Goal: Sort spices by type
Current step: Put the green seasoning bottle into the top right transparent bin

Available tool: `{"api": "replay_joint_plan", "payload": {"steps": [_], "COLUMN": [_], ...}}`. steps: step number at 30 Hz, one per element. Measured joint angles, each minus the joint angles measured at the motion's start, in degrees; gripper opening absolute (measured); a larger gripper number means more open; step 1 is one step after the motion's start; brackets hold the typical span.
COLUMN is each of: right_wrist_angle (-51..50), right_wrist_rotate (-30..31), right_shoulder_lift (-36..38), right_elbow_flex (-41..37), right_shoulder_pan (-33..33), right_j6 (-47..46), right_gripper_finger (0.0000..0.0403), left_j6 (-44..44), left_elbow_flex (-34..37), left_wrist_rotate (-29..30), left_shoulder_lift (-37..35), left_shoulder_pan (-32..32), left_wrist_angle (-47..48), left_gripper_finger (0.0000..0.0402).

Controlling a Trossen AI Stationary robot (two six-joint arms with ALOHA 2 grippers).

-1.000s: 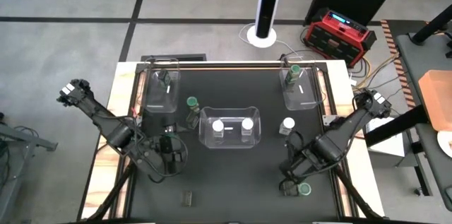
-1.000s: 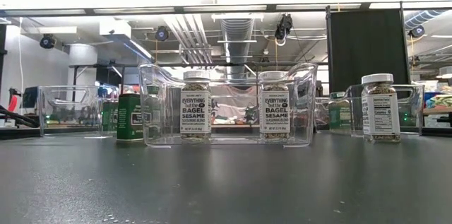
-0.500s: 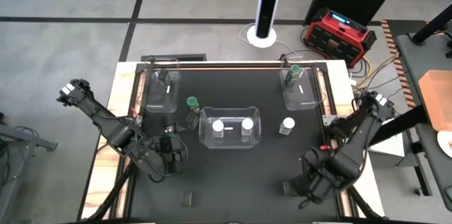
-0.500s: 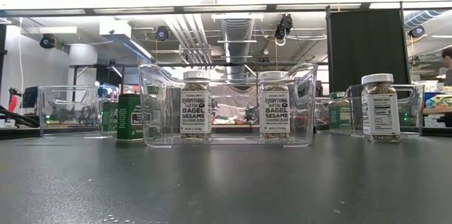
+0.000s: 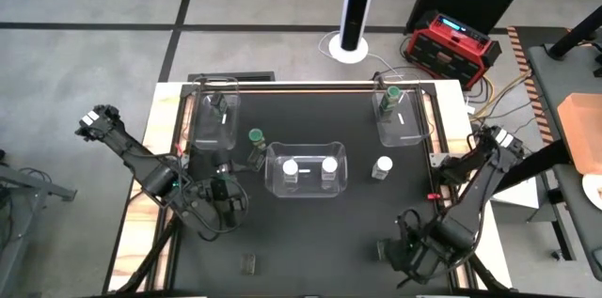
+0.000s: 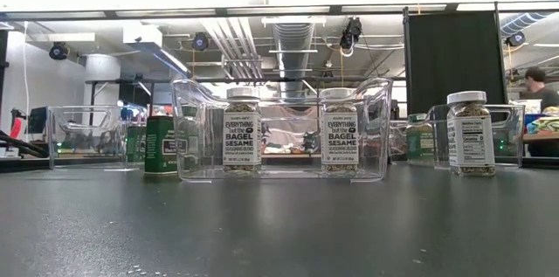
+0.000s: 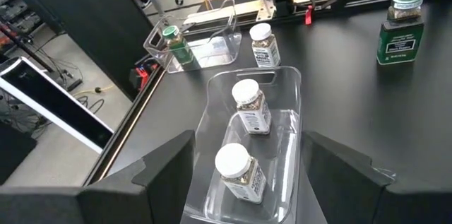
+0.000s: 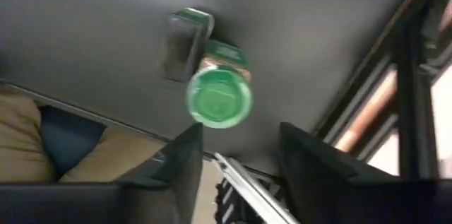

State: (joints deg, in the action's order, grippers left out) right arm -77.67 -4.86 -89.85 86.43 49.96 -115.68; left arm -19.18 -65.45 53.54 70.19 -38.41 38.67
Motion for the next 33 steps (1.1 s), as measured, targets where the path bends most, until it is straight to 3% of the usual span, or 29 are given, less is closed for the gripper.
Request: {"api": "replay_joint_plan", "payload": {"steps": [8,18,33], "right_wrist_angle": [9.9,12.4,13.0], "right_wrist_rotate": [-0.7,-3.1,-2.5], "right_shoulder_lift": [-0.3,0.6,0.6], "right_elbow_flex": [-6.5,-11.3,-11.7], "right_shoulder_pan": [0.0,0.0,-0.5], "right_j6": [0.3,1.8,2.7], "right_gripper_finger": [0.0235,0.0235,0.0235], "left_j6": [0.0,0.0,0.0], "left_elbow_flex": [0.0,0.0,0.0], "left_wrist_rotate": [0.0,0.0,0.0], "left_shoulder_lift": [0.0,0.0,0.0], "left_shoulder_pan": [0.0,0.0,0.0], "left_wrist_angle": [0.0,0.0,0.0], "left_gripper_finger": [0.0241,0.0241,0.0241]}}
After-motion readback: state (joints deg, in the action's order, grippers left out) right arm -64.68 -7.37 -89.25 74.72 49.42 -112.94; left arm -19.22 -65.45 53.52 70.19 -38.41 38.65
